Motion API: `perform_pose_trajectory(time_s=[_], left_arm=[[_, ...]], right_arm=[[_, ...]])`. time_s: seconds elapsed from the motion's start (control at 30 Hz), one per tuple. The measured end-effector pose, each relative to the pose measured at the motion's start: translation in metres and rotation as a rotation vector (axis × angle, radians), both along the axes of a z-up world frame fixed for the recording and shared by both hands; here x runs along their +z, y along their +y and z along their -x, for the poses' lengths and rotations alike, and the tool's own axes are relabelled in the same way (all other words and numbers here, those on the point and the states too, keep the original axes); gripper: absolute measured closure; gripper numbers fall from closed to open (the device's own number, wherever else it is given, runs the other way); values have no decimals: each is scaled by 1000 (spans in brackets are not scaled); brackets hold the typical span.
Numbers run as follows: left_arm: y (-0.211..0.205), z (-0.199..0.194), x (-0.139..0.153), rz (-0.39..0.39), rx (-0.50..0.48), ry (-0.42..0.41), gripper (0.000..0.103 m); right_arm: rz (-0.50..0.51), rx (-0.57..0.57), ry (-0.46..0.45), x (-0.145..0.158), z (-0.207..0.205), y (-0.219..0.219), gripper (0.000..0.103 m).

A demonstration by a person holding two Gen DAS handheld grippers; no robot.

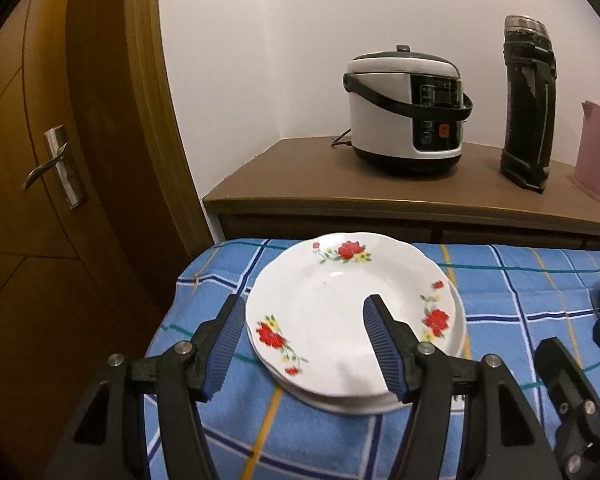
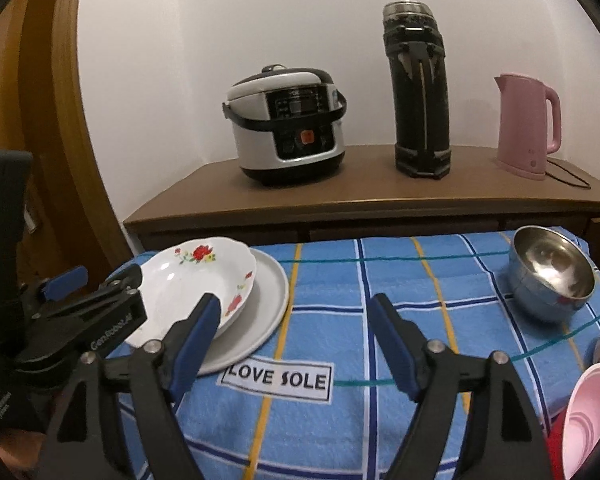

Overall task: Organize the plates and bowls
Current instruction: 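Open both grippers and withdraw them from the plate stack, then move both grippers to the rim of the pink plastic bowl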

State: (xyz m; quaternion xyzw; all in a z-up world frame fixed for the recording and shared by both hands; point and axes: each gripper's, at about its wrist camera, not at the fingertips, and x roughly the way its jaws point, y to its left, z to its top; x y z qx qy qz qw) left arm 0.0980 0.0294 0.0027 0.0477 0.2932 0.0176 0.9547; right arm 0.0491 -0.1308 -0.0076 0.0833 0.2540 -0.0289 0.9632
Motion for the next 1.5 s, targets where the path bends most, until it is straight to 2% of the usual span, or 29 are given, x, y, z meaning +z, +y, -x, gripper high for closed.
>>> perform_pose_trajectory(time_s=[0.33, 0.5, 0.6, 0.83, 1.03, 1.17, 1.4, 1.5], left_arm=[[-5, 35, 7, 96, -36, 34, 38], [-18, 48, 8, 163, -103, 63, 38], [-31, 55, 7, 188, -155, 89, 38], [-73, 72, 10, 171, -259, 91, 38], [-119, 88, 12, 167, -399, 114, 38], [-151, 102, 11, 159, -489, 133, 38], [-195, 119, 4, 157, -601, 183, 38], [-211, 124, -2, 151, -642, 213, 38]], right_arm=[[-23, 18, -7, 8, 31, -5, 19], [-21, -5, -29, 15, 56, -19, 19], [-54, -22, -36, 18, 68, -35, 19], [-77, -74, -35, 22, 94, -67, 19], [-39, -156, -50, 33, 130, -104, 19], [-14, -227, -32, 29, 150, -131, 26], [-14, -365, 6, 17, 187, -182, 31], [-22, -405, 44, 9, 199, -202, 40]])
